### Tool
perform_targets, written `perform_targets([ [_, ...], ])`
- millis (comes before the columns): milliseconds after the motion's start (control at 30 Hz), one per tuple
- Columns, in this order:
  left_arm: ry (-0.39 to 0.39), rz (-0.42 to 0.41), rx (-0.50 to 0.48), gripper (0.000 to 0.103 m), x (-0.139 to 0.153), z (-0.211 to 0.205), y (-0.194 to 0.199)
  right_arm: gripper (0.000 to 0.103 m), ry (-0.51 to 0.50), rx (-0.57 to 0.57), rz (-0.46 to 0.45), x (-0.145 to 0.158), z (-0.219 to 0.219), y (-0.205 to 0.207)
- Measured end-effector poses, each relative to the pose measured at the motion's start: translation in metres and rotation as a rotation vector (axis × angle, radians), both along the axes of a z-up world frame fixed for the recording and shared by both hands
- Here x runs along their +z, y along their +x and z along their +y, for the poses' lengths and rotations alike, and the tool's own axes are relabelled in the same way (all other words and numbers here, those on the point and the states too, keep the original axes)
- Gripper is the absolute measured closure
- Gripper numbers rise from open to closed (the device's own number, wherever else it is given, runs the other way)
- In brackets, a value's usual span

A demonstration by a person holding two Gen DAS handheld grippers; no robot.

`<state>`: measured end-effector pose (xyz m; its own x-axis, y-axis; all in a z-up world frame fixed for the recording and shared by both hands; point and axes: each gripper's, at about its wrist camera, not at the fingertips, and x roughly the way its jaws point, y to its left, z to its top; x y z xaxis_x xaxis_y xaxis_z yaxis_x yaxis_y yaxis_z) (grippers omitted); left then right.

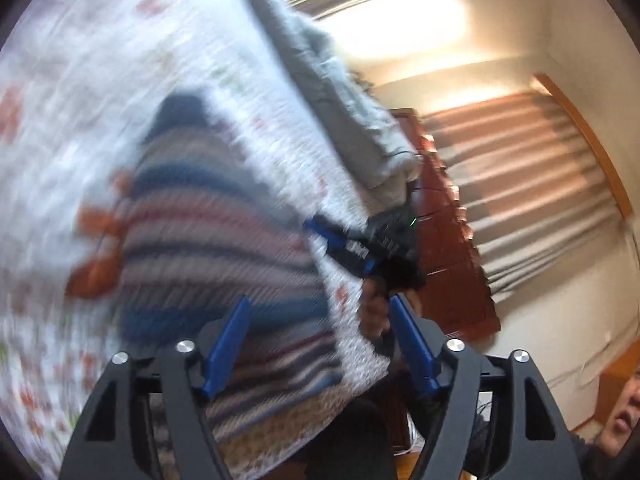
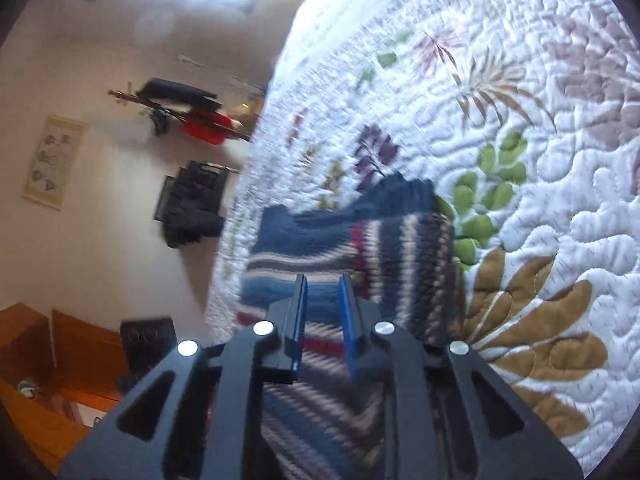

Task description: Fold small clothes

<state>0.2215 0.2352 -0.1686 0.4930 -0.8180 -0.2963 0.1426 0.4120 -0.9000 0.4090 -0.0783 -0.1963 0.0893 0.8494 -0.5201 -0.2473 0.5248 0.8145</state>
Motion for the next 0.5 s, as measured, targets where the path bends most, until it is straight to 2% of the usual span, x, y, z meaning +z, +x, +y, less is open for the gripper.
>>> perform_targets([
  [67, -0.007, -0.013, -0.006, 0.025, 0.008, -0.001, 0.028, 0.082, -0.011, -0.019, -0.003, 0.001, -0.001, 0.001],
  [167, 0.06, 0.049, 0.028, 0.027, -0.007, 0.007, 0.07, 0.081, -0.044, -0.047, 0.037, -0.016, 0.0, 0.011],
  [200, 0.05, 0.116, 0.018, 0.028, -0.027, 0.009, 0.086, 0.088, -0.066, -0.057, 0.059, -0.028, 0.0, 0.015],
  [233, 0.056, 0.149, 0.024, 0.033, -0.036, 0.009, 0.092, 0.098, -0.086, -0.066, 0.073, -0.036, -0.001, 0.018],
  [267, 0.077, 0.178, 0.024, 0.041, -0.046, 0.009, 0.097, 0.1, -0.087, -0.08, 0.083, -0.04, -0.004, 0.019],
  [300, 0.092, 0.185, 0.021, 0.045, -0.053, 0.009, 0.098, 0.098, -0.075, -0.087, 0.084, -0.038, -0.008, 0.017],
  [333, 0.083, 0.184, 0.026, 0.045, -0.053, 0.011, 0.097, 0.085, -0.059, -0.094, 0.076, -0.033, -0.012, 0.014],
  [400, 0.064, 0.153, 0.04, 0.036, -0.041, 0.017, 0.086, 0.073, -0.018, -0.089, 0.034, -0.013, -0.018, -0.005],
  [500, 0.072, 0.043, 0.036, 0.033, -0.012, 0.015, 0.05, 0.073, 0.014, -0.042, -0.039, 0.008, -0.021, -0.048],
])
